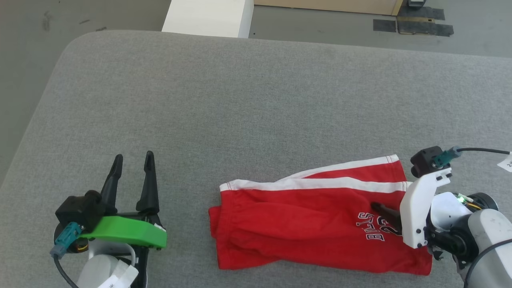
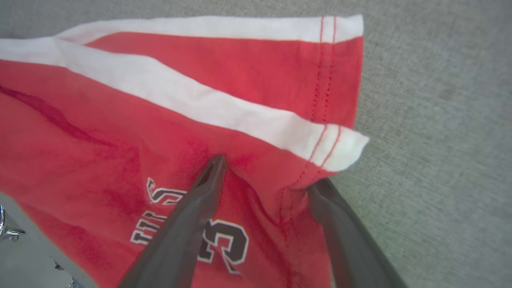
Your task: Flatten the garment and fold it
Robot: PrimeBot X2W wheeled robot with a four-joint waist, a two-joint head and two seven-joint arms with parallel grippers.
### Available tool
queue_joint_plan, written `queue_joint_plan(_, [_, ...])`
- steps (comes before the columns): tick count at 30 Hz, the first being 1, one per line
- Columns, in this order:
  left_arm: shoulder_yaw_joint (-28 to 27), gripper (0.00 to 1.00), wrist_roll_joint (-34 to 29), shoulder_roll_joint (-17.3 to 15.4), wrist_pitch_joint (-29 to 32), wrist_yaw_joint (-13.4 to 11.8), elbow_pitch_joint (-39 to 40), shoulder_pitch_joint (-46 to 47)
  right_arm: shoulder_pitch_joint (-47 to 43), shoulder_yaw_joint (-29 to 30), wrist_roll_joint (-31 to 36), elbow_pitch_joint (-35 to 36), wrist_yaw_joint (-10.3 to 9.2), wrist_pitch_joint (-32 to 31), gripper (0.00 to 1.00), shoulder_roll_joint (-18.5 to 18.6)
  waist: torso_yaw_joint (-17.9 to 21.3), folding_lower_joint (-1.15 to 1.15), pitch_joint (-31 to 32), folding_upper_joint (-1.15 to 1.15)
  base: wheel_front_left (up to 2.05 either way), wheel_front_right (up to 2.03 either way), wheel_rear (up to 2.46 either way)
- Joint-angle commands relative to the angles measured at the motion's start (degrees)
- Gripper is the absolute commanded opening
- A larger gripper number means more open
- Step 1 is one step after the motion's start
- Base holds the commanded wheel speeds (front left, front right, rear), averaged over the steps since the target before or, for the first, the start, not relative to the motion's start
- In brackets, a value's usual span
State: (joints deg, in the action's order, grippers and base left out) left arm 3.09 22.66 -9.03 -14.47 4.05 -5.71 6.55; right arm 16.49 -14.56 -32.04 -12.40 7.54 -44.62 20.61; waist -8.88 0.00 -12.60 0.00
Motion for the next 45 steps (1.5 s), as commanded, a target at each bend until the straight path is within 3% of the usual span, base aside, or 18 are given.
queue_joint_plan(1, [0.0,1.00,-0.7,0.2,-0.4,0.3,-0.2,1.1,-0.4,-1.7,-0.8,-1.5,-0.05,-0.1,1.00,-1.0,0.0,0.00,0.0,0.00,0.00,0.00,0.00])
queue_joint_plan(3, [-0.1,1.00,-0.8,0.4,-0.4,0.5,-0.4,1.1,0.0,-2.4,-1.1,-2.4,-0.05,-0.3,1.00,-0.7,0.0,0.00,0.0,0.00,0.00,0.00,0.00])
queue_joint_plan(5, [-0.2,1.00,-1.0,0.7,-0.5,0.7,-0.4,1.2,0.5,-2.7,-1.3,-3.5,-0.05,-0.6,0.00,-0.3,0.0,0.00,0.0,0.00,0.00,0.00,0.00])
queue_joint_plan(18, [-1.0,1.00,-2.0,1.8,-0.5,1.4,-0.1,1.3,2.1,2.7,-1.1,-5.6,-0.05,-0.8,0.00,2.0,0.8,0.00,0.3,0.00,0.00,0.00,0.00])
queue_joint_plan(27, [-0.8,1.00,-2.9,2.0,-0.5,2.0,0.2,1.3,0.2,13.6,2.8,-7.1,-0.05,-3.4,0.00,4.9,1.3,0.00,0.5,0.00,0.00,0.00,0.00])
queue_joint_plan(35, [-0.7,1.00,-3.5,2.2,-0.5,2.3,-0.1,1.3,-0.2,22.9,10.3,-6.8,-0.05,-6.1,0.00,4.2,1.6,0.00,0.2,0.00,0.00,0.00,0.00])
queue_joint_plan(39, [-0.8,1.00,-3.9,2.3,-0.5,2.4,-0.5,1.2,-0.2,23.6,12.4,-5.1,-0.05,-8.3,0.00,2.9,1.8,0.00,0.9,0.00,0.00,0.00,0.00])
queue_joint_plan(45, [-1.0,1.00,-4.5,2.1,-0.5,2.5,-1.4,0.3,-0.8,19.5,13.3,1.2,-0.05,-14.9,0.00,3.7,2.3,0.00,3.0,0.00,0.00,0.00,0.00])
